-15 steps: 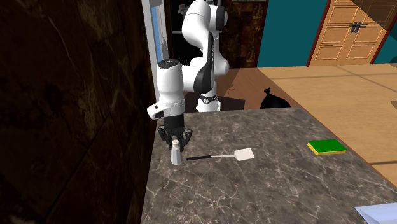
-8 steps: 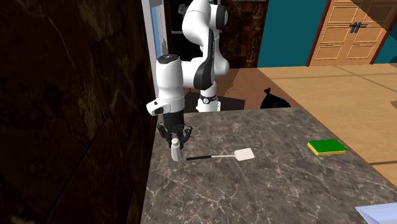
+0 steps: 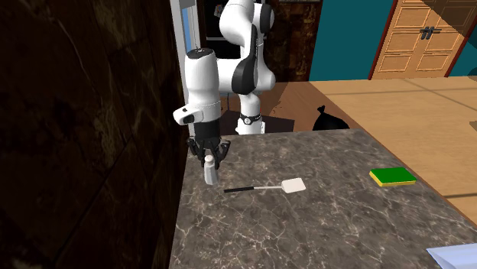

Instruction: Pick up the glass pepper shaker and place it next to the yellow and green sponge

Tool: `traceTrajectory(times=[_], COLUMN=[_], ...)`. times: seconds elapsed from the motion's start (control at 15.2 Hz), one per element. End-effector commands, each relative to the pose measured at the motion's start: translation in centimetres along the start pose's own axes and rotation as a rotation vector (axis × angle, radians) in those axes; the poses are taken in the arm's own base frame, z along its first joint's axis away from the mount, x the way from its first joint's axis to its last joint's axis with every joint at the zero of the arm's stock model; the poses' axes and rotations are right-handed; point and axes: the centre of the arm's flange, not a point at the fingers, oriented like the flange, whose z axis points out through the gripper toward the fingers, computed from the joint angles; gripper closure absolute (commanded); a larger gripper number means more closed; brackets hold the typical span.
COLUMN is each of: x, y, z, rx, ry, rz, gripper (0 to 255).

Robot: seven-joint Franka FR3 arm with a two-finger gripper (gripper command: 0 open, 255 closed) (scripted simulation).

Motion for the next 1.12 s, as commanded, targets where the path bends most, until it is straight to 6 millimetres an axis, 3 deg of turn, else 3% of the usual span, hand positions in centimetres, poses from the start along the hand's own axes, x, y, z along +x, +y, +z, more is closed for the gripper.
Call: traceTrajectory(times=[0.0, 1.06], x=[0.1, 0.8], y=[-0.1, -0.5], z=[-1.0, -9.4], rx=[0.000, 0.000], ry=[0.000, 0.000], rz=[0.000, 0.000], gripper=[255, 255])
